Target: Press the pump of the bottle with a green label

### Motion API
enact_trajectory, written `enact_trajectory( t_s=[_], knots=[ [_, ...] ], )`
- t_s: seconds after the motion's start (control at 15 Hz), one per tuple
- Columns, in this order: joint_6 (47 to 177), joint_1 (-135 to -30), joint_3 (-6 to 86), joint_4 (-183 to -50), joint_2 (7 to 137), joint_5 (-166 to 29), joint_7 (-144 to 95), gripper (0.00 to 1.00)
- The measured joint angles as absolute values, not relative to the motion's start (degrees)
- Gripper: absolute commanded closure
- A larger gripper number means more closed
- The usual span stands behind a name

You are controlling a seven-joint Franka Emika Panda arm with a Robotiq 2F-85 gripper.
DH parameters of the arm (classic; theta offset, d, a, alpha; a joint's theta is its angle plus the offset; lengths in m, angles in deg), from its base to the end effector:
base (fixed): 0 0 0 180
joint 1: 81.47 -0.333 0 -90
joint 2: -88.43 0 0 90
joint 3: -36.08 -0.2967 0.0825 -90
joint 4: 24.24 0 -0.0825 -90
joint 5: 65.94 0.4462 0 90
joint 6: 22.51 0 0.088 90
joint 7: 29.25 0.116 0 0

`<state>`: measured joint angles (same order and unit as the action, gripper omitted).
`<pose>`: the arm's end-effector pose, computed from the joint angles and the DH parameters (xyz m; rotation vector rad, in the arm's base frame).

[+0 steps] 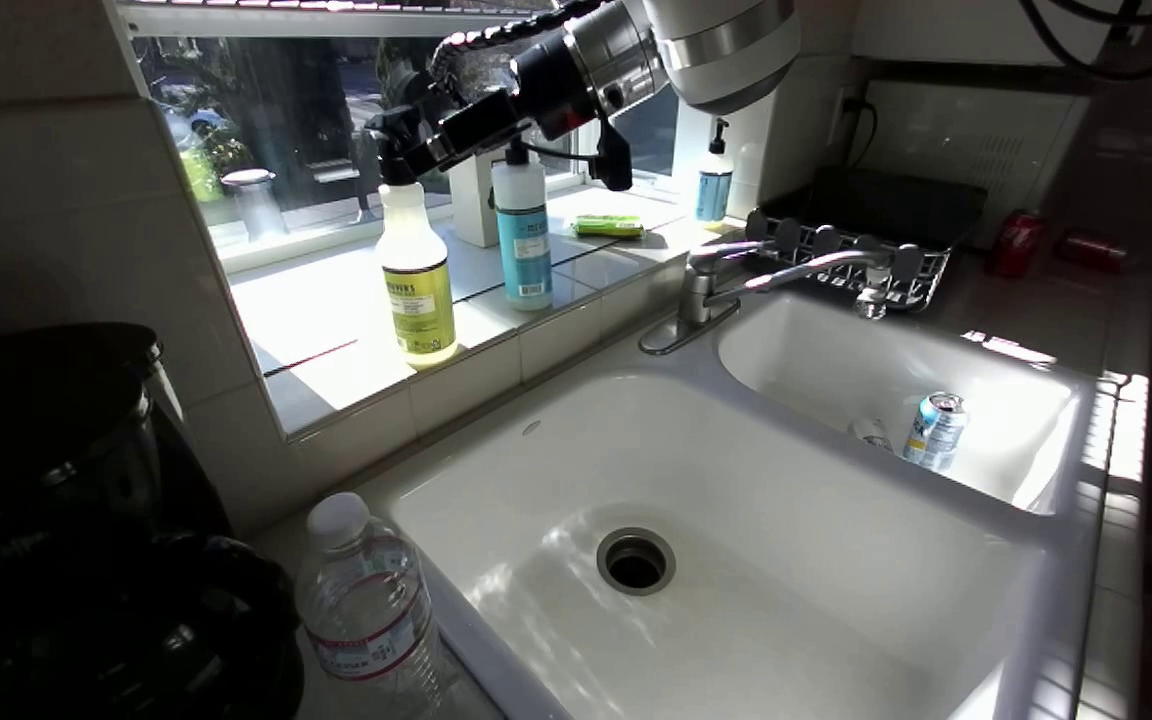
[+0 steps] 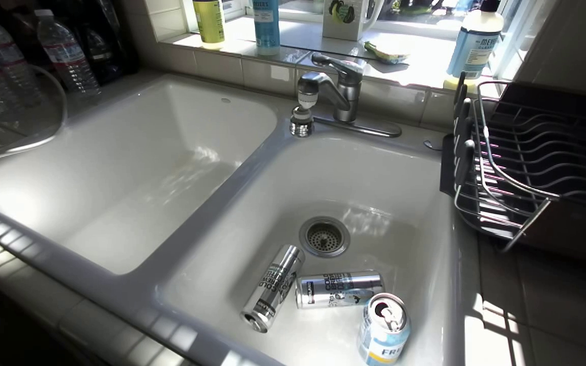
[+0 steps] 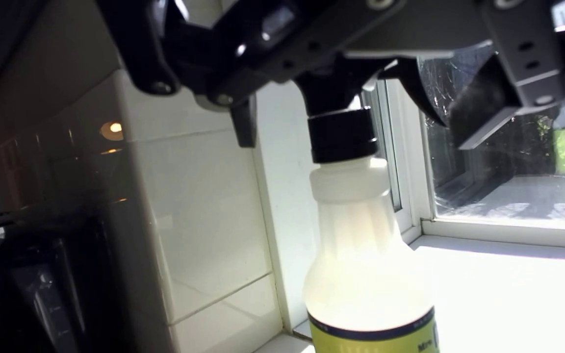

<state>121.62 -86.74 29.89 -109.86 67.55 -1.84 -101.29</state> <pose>0.7612 0.1393 0.4945 -2.1790 -0.7980 -1.2487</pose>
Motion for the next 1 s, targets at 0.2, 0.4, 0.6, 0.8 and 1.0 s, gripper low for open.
enact_trajectory(
  t_s=[0.2,0.4,0.6,0.8,1.0],
  knots=[
    [121.61,-86.73,29.71,-107.95,66.10,-2.87,-101.27,0.00],
    [121.47,-86.81,29.70,-106.52,64.99,-3.04,-101.27,0.00],
    [121.44,-86.86,29.70,-105.47,64.21,-3.04,-101.27,0.00],
    [121.43,-86.96,29.70,-105.02,63.80,-3.08,-101.27,0.00],
    [121.43,-87.11,29.70,-104.70,63.56,-3.25,-101.27,0.03]
  ],
)
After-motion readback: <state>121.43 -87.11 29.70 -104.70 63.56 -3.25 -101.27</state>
